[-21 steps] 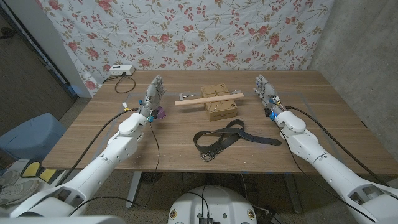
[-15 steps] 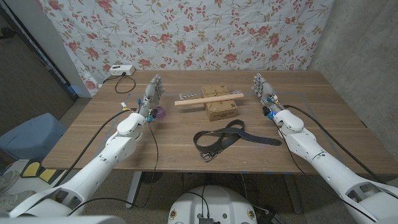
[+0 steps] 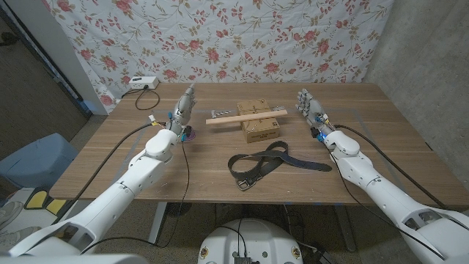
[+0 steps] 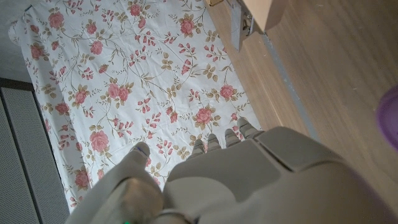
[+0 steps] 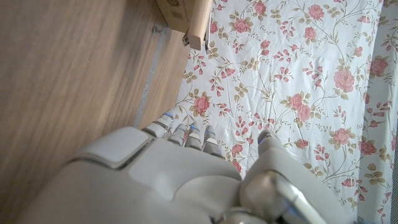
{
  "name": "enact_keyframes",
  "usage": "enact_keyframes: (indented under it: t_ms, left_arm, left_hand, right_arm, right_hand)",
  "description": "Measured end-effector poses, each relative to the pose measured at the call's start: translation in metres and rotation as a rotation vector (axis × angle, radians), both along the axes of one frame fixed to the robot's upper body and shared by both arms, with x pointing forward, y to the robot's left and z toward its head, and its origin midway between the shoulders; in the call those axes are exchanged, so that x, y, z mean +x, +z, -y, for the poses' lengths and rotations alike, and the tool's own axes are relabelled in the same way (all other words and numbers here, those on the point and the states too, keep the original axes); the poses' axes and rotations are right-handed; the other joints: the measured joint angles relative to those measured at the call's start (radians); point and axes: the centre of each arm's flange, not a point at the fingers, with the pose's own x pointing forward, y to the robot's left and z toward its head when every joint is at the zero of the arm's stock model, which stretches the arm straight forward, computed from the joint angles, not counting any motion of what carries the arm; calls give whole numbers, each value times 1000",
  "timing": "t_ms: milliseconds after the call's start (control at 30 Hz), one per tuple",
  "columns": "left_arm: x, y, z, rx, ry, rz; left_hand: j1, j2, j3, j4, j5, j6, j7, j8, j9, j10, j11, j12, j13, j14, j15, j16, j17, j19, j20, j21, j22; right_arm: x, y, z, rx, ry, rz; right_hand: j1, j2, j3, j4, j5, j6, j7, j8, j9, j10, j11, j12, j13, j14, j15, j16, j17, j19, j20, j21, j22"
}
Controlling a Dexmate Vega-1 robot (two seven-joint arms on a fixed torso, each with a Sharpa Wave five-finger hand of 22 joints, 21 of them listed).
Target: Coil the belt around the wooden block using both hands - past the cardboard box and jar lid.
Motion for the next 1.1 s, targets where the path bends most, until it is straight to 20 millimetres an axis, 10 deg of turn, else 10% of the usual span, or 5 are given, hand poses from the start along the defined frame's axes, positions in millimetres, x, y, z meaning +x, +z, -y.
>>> enact_keyframes:
  t_ms: [400, 600, 1100]
  left_arm:
    - [-17, 12, 21, 162, 155, 37]
    - [-31, 21, 37, 277, 213, 66]
    - [-33, 24, 40, 497, 374, 31]
  left_hand:
    - [61, -11, 6, -58, -16, 2, -2, 4, 0, -2, -8, 8, 4, 0, 29, 0, 0, 20, 48, 0, 0]
    - [103, -17, 14, -102, -30, 7, -6, 4, 5, 15, -6, 8, 4, 28, 57, 8, 3, 56, 116, 0, 5]
    - [146, -25, 20, -143, -47, 70, 21, 15, 5, 68, 19, 15, 9, 75, 70, 8, 3, 77, 145, 0, 10]
  right_arm:
    - [1, -3, 15, 3, 24, 14]
    - [-2, -3, 20, 6, 40, 29]
    - [-5, -14, 29, 18, 40, 25]
  right_hand:
    - [0, 0, 0, 0, 0, 0, 0, 0, 0, 0, 0, 0, 0, 0, 0, 0, 0, 0, 0, 0, 0]
    - [0, 0, 0, 0, 0, 0, 0, 0, 0, 0, 0, 0, 0, 0, 0, 0, 0, 5, 5, 0, 0]
    - [0, 0, 0, 0, 0, 0, 0, 0, 0, 0, 0, 0, 0, 0, 0, 0, 0, 5, 5, 0, 0]
